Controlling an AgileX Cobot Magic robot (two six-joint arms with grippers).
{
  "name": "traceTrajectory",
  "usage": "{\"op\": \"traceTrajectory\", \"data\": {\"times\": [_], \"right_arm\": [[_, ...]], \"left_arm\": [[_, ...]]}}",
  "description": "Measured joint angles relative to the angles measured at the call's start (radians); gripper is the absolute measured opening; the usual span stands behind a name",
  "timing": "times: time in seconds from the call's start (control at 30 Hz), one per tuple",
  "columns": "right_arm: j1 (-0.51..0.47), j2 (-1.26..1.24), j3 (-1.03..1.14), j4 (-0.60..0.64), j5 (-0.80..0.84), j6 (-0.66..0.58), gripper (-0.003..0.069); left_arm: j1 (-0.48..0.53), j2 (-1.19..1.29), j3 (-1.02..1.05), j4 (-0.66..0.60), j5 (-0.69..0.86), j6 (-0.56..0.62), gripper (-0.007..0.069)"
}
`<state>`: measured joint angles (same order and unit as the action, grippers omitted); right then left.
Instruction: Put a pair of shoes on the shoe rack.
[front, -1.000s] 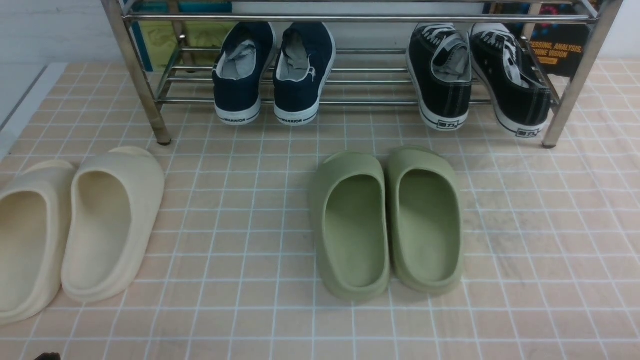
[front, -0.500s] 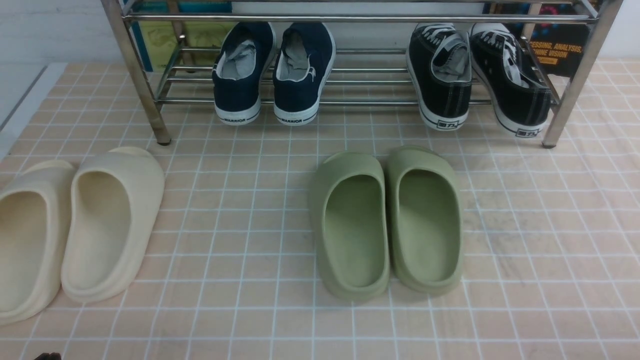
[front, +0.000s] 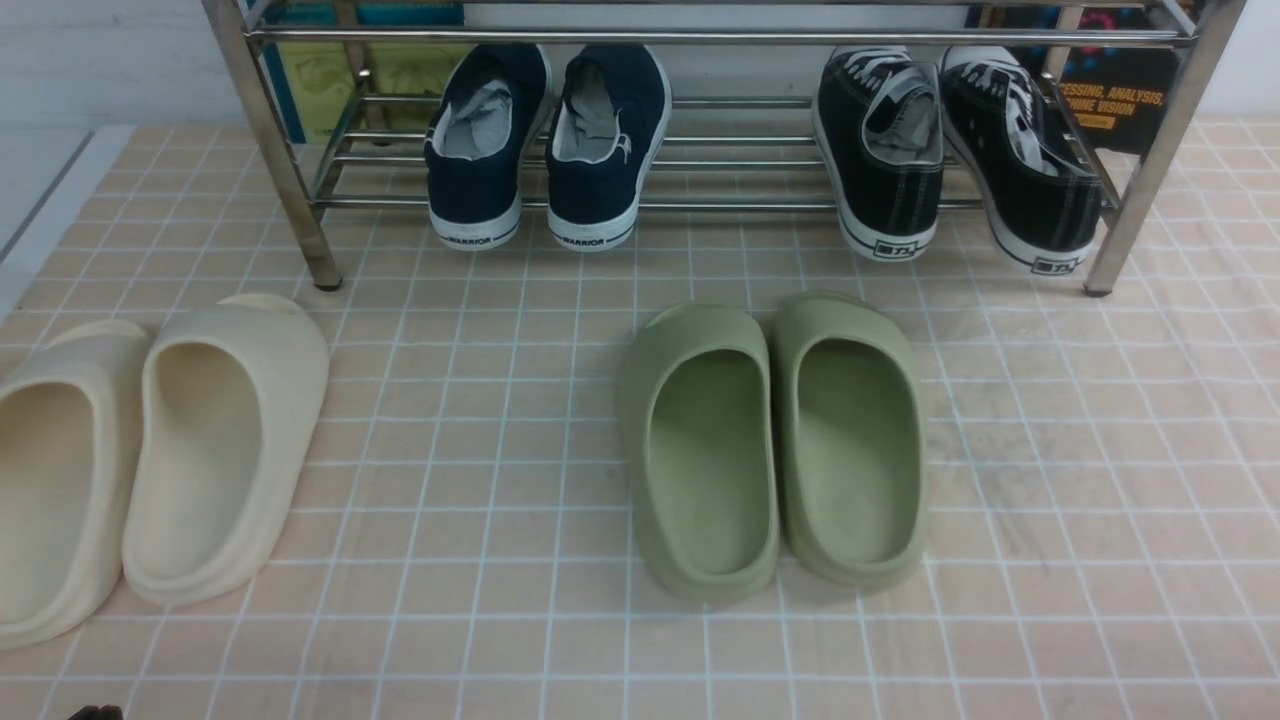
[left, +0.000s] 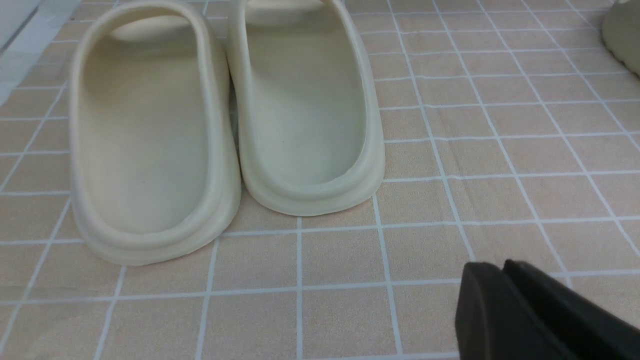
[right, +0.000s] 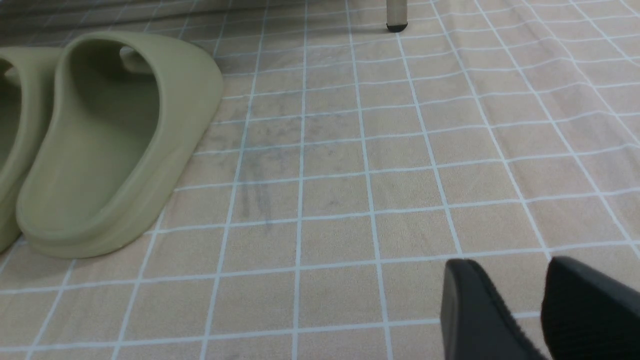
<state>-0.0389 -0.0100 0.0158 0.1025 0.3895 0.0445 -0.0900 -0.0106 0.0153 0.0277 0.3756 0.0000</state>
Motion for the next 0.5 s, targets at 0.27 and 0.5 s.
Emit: {"op": "traceTrajectory", "data": {"times": [0.27, 0.5], "right_arm": [[0.000, 0.000, 0.000, 0.000, 0.000, 0.000, 0.0244], [0.000, 0.000, 0.000, 0.000, 0.000, 0.000, 0.0244]], "left_arm": [[0.000, 0.000, 0.000, 0.000, 0.000, 0.000, 0.0076], [0.000, 0.000, 0.000, 0.000, 0.000, 0.000, 0.0078]]}}
